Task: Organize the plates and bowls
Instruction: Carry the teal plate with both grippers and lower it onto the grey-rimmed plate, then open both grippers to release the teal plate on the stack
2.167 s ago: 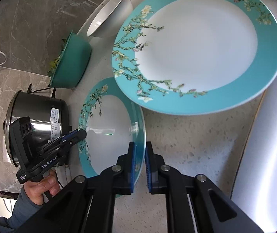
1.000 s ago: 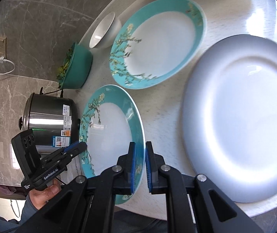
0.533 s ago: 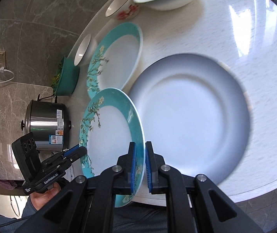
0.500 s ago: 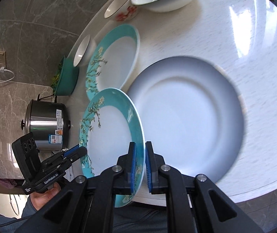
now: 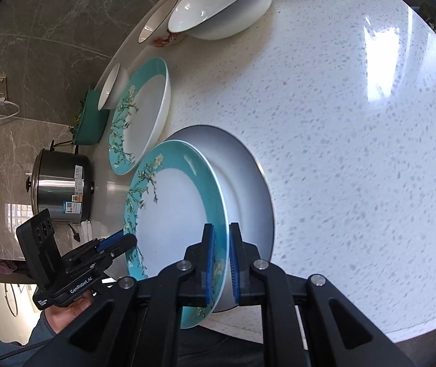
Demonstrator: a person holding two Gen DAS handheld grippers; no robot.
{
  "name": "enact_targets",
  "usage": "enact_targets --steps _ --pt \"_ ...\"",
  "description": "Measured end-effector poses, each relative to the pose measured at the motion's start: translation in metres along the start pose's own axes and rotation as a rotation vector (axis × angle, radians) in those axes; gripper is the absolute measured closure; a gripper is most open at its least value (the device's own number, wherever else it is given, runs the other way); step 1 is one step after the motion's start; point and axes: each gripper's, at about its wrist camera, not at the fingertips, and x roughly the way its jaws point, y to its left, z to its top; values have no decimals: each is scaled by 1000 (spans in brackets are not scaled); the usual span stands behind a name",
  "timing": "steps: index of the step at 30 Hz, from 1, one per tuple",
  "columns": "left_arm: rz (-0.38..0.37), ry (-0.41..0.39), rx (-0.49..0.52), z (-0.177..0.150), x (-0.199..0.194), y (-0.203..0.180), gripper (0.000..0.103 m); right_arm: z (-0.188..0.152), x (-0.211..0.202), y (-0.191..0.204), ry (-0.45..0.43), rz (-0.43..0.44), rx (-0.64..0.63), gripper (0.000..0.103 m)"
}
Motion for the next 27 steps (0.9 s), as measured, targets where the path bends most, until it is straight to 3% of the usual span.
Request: enact_targets --steps 15,20,27 --pt "58 -18 -14 11 18 -13 81 17 5 -13 17 -24 -94 89" --pt "90 -22 -18 10 17 -13 81 15 10 1 16 -76 -175 89" --pt "170 -5 59 11 23 -24 76 6 14 16 3 -173 -287 86"
